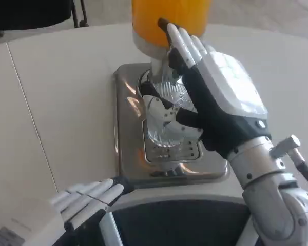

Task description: Grasp the cup under the faucet to collect the drink, then remove the cup.

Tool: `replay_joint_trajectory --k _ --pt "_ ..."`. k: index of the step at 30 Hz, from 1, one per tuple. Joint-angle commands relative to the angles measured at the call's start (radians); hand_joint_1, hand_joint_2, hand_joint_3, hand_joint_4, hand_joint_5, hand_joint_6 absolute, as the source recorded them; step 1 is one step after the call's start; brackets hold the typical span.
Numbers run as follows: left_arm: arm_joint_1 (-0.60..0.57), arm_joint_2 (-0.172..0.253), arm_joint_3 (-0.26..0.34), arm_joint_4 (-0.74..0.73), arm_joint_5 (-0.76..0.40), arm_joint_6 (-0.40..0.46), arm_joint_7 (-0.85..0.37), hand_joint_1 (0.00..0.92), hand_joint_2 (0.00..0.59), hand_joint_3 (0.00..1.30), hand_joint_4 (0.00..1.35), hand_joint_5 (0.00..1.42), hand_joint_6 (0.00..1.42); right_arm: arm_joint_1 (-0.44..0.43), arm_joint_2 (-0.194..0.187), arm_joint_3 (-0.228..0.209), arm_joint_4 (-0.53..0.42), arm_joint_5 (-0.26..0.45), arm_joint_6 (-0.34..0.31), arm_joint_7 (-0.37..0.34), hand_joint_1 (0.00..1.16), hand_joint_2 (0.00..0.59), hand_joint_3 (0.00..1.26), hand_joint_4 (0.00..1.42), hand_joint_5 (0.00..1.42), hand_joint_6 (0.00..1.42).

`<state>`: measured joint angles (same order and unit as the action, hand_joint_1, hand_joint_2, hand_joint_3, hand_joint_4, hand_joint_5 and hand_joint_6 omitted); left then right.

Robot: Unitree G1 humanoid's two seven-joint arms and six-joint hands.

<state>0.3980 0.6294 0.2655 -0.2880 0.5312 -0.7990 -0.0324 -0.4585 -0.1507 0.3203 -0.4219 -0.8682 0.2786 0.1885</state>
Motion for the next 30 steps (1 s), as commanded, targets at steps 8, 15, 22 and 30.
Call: replay_joint_trajectory --k 8,15,22,30 --pt "0.016 0.009 0.011 0.003 -0.009 -0.012 -0.017 0.0 0.099 0.11 0.01 0.13 0.18 0.006 -0.025 0.062 0.047 -0.028 -0.01 0.063 0.28 0.468 0.0 0.0 0.0 0.0" --pt "0.021 0.001 0.003 -0.012 -0.039 0.012 -0.043 0.0 0.099 0.11 0.01 0.13 0.18 0.01 -0.029 0.06 0.039 -0.033 -0.01 0.068 0.28 0.468 0.0 0.0 0.0 0.0" --pt "0.019 -0.089 -0.055 -0.123 -0.192 0.263 -0.141 0.0 0.072 0.02 0.0 0.15 0.24 0.024 -0.029 0.05 0.013 -0.03 -0.006 0.069 0.28 0.467 0.0 0.0 0.0 0.0" --pt "-0.022 -0.239 -0.148 -0.264 -0.162 0.542 -0.152 0.025 0.066 0.0 0.0 0.16 0.28 0.036 -0.032 0.043 -0.005 -0.031 -0.002 0.079 0.28 0.467 0.0 0.0 0.0 0.0"
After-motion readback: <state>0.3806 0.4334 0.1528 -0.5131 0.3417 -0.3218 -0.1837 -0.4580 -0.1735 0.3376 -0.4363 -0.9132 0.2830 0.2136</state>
